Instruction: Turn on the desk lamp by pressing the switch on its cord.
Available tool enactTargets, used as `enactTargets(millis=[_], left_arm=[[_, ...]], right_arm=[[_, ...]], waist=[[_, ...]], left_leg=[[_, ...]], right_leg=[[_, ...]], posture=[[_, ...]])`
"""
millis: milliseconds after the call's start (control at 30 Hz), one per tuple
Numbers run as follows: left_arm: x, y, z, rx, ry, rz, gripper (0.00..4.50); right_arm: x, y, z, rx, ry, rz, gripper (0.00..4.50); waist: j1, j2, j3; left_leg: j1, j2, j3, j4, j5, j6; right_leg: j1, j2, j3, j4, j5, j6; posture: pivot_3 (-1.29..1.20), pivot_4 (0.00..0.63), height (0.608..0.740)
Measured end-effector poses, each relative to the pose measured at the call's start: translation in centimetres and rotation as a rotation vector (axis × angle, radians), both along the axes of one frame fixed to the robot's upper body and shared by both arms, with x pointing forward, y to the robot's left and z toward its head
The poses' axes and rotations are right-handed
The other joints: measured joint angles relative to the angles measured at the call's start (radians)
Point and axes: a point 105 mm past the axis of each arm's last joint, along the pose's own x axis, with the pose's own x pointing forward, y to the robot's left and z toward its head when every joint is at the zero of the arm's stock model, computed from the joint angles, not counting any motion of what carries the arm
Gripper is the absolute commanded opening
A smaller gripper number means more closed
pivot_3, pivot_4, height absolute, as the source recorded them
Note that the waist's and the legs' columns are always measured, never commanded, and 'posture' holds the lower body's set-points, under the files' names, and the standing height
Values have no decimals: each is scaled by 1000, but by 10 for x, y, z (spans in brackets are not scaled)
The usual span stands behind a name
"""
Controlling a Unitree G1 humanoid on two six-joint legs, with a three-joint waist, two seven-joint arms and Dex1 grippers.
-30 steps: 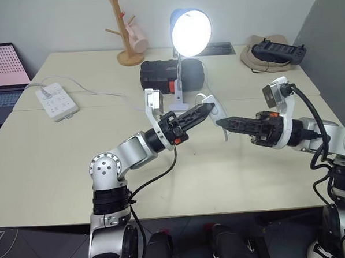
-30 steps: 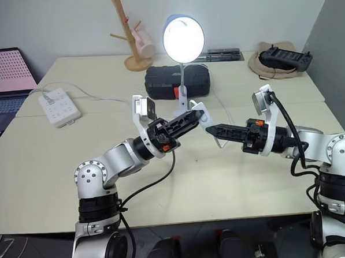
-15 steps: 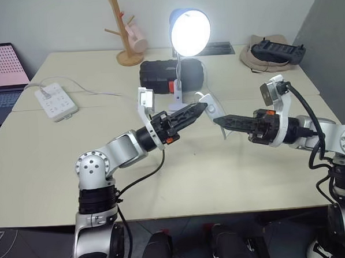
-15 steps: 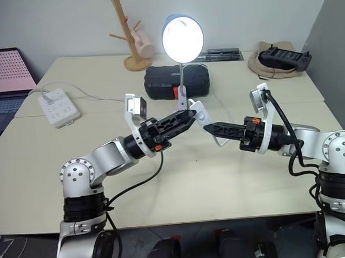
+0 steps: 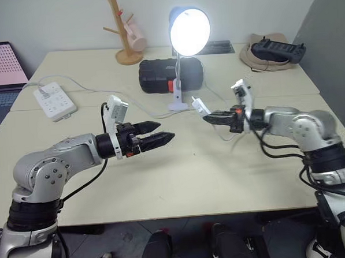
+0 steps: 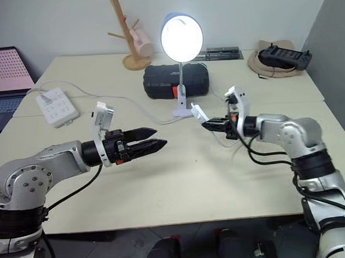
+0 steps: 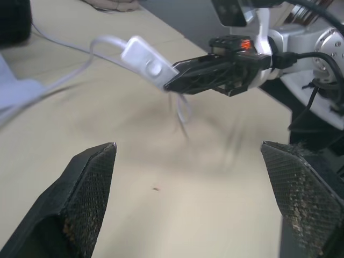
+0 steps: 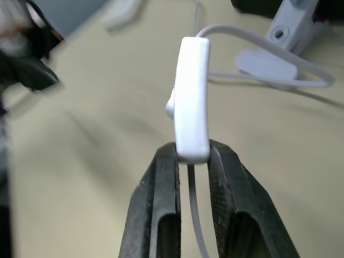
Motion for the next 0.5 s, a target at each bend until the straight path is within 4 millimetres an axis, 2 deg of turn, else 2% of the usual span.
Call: enactTargets(millis=[67, 167, 267, 400, 467, 500], left_arm=[[3, 9, 1, 79, -77, 13, 4468], [3, 14, -2, 94, -86, 4, 4468], [2, 18, -8, 114, -84, -2, 4468], [0, 24, -10, 129, -80, 4, 4468], [0, 27, -8, 133, -86, 8, 4500], [0, 27, -8, 135, -89, 11, 4500]], right_arm=[[8, 9, -17, -135, -68, 58, 341], [15, 19, -33, -223, -103, 115, 341], [24, 29, -32, -299, -172, 172, 341], [27, 30, -38, -363, -200, 228, 341], [26, 30, -44, -376, -184, 245, 1041], [26, 30, -45, -381, -180, 251, 1146]], waist=[[0, 1, 1], [0, 1, 2], [-1, 1, 5], [0, 1, 5], [0, 1, 5], [0, 1, 5]], left_leg=[[0, 0, 0, -1, 0, 0], [-1, 1, 0, 0, 0, 0], [-1, 1, 0, 0, 0, 0], [-1, 1, -1, -1, 0, 0], [-1, 2, -1, 0, 0, 0], [-1, 1, -1, 0, 0, 0]], right_leg=[[0, 0, 0, -1, 0, 0], [0, -1, 0, 0, 0, 0], [-1, -2, 0, 1, 0, -1], [-1, -3, -2, 2, 0, -1], [-1, -4, -1, 2, 0, -1], [-1, -4, -1, 2, 0, -1]], posture=[[0, 150, 740], [0, 150, 740], [0, 150, 740], [0, 150, 740], [0, 150, 740], [0, 150, 740]])
